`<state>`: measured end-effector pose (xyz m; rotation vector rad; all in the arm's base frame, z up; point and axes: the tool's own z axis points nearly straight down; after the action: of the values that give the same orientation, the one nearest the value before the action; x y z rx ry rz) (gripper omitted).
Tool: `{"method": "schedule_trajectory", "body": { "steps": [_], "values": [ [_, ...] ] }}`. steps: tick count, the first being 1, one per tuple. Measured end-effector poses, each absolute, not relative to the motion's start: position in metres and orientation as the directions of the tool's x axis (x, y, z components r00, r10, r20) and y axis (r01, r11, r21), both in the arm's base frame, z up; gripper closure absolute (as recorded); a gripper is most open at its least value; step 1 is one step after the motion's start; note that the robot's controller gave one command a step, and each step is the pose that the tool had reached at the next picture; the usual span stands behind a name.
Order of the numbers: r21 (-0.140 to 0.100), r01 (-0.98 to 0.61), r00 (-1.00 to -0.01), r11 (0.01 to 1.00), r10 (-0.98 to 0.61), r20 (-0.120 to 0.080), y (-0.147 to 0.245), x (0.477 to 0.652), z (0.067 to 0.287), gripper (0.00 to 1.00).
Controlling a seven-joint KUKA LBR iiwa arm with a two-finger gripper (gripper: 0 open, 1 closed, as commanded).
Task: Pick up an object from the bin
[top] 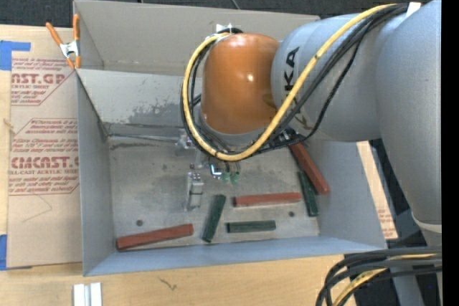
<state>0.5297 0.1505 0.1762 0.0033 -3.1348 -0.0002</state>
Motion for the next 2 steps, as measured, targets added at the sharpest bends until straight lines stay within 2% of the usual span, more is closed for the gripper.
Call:
{"method": "schedule_trajectory", "body": {
  "steps": [1,2],
  "values": [
    [0.001,0.000,-1.000,1.000,0.000,-0.001,0.150,0.532,0.181,0.00],
    [0.001,-0.129,-0.992,0.992,-0.129,-0.004,0.163,0.512,0.138,0.00]
  ]
}}
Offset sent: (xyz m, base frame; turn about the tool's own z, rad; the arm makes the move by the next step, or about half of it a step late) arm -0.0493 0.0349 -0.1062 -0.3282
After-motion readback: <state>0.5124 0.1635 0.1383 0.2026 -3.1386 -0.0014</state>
